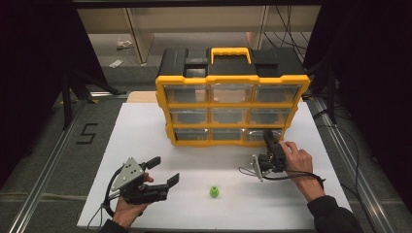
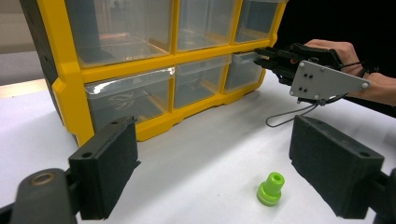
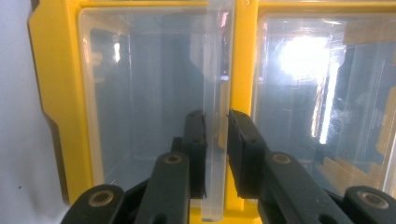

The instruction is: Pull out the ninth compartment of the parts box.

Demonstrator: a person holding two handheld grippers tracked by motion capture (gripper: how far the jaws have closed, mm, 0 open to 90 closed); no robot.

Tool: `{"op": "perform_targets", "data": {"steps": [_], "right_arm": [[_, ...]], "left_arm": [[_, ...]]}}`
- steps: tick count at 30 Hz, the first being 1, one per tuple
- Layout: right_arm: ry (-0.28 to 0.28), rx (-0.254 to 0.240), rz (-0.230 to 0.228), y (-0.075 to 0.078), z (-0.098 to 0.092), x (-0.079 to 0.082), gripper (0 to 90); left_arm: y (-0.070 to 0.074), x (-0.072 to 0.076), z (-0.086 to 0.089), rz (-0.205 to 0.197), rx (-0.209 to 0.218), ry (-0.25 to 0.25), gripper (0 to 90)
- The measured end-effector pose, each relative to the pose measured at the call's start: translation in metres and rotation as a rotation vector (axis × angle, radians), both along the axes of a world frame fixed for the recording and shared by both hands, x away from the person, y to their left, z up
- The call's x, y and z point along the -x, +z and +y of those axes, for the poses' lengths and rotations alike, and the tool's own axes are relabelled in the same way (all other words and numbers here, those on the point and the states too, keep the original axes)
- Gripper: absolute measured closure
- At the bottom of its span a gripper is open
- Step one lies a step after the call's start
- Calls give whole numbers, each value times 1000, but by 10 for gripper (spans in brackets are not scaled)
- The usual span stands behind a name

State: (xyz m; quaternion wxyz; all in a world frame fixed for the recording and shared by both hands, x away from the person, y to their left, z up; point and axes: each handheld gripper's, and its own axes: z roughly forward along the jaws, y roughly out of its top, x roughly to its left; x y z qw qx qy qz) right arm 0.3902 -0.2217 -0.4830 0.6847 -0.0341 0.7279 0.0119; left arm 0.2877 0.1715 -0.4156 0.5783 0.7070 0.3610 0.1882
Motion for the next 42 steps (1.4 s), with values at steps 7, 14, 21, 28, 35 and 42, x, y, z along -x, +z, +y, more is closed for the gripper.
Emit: {"op": "perform_targets", "data": {"steps": [7,14,21,28,35,42], "right_arm": [[16,11,-1,-1,-3,4,787],[22,9,-8,-1,-3,7,787],[30,10,-14,-1,-2,10,787],[12,14,3,0,-3,17,788],[24,10,1,0,-4,21,787],[31,14,1,0,-4,25,787]], "left_arm": [[0,0,0,0,1,0,156],[0,0,0,0,-1,1,156],[0,0,0,0,0,1,156],[0,0,0,-2,2,0,156],[0,0,0,-5,2,-1,156],[1,0,0,-7,1,-3,156]]}}
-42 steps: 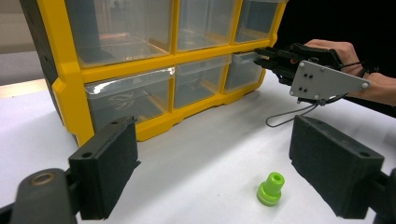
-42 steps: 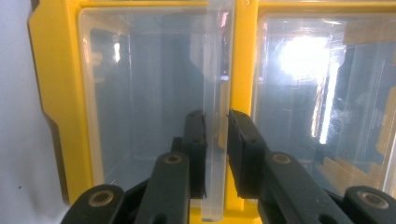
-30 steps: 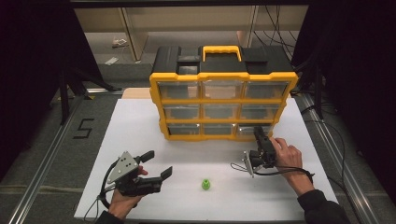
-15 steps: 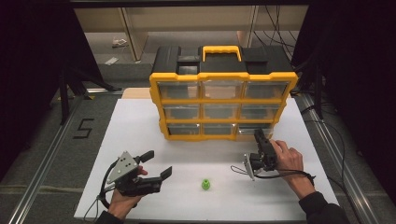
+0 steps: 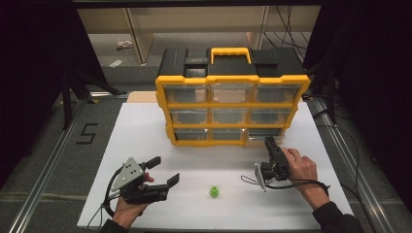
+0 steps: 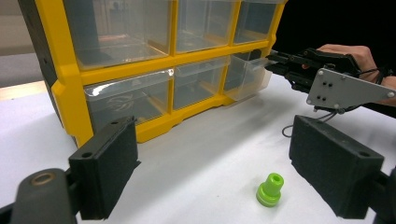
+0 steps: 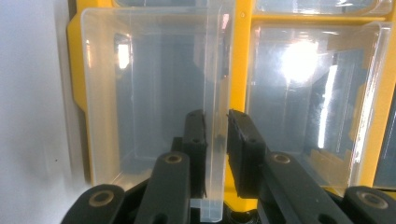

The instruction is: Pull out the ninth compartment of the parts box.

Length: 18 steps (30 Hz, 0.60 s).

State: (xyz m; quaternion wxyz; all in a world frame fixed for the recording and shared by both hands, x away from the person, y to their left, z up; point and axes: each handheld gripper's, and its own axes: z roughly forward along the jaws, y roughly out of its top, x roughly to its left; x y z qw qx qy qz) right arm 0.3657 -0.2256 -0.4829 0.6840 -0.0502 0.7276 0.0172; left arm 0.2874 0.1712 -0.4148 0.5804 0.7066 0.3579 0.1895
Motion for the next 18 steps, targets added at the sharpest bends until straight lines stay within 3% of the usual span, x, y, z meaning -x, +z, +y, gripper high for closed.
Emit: {"op": "perform_targets", "data": {"steps": [18], "right_arm": [[15,-3,10,0,-1,14,787]], "left_arm": [[0,0,1,-5,5,9,156]]}}
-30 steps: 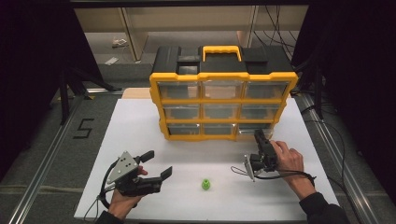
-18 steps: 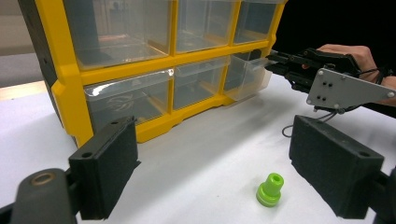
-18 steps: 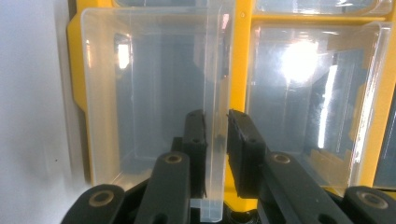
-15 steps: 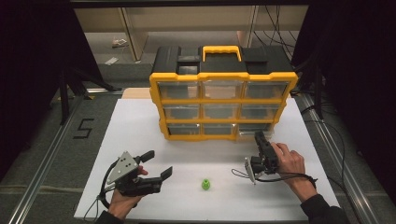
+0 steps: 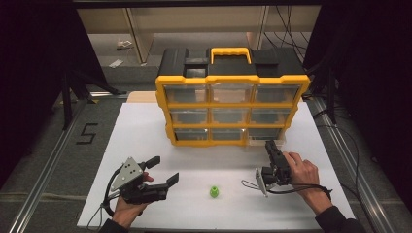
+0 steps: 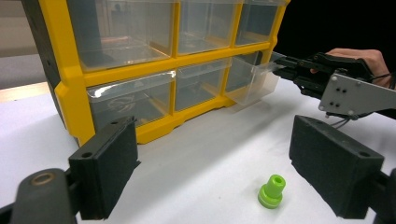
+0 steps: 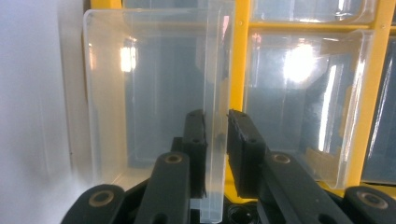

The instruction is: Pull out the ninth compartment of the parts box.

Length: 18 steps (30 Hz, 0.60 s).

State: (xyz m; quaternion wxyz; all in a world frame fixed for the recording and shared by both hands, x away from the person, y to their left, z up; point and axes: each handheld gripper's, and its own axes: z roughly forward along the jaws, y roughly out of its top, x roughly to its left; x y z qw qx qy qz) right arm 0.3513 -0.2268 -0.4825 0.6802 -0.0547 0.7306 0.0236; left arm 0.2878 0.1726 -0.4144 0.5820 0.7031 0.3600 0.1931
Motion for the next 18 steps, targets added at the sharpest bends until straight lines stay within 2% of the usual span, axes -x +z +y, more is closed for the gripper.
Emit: {"op": "perform_targets", "data": {"steps": [18], "right_arm": [[17,10,8,2,0,13,787]], "left_arm": [[0,0,0,-4,-3,3,155]]}}
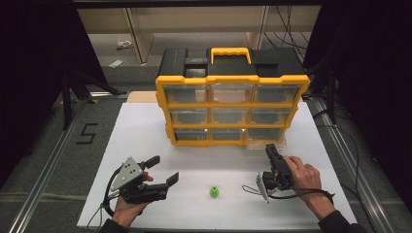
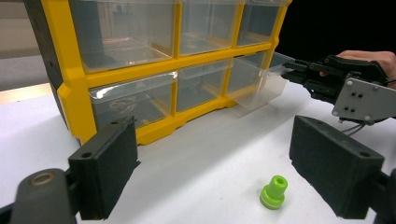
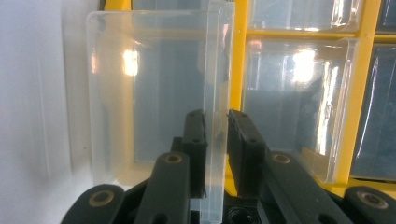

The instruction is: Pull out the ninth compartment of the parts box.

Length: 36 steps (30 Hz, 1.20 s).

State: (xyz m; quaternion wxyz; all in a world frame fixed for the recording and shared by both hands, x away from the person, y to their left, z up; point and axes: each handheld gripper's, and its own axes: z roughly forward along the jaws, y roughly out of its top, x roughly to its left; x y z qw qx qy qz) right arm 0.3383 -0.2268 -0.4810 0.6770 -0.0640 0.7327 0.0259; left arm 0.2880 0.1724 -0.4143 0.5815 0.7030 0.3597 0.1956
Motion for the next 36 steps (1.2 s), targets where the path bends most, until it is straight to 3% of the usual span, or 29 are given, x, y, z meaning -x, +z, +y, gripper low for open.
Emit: {"op": "perform_targets", "data": {"steps": [36], "right_arm": [[18,4,23,0,-2,24,783]], "left_arm": [[0,0,0,-2,2,-1,155]]}}
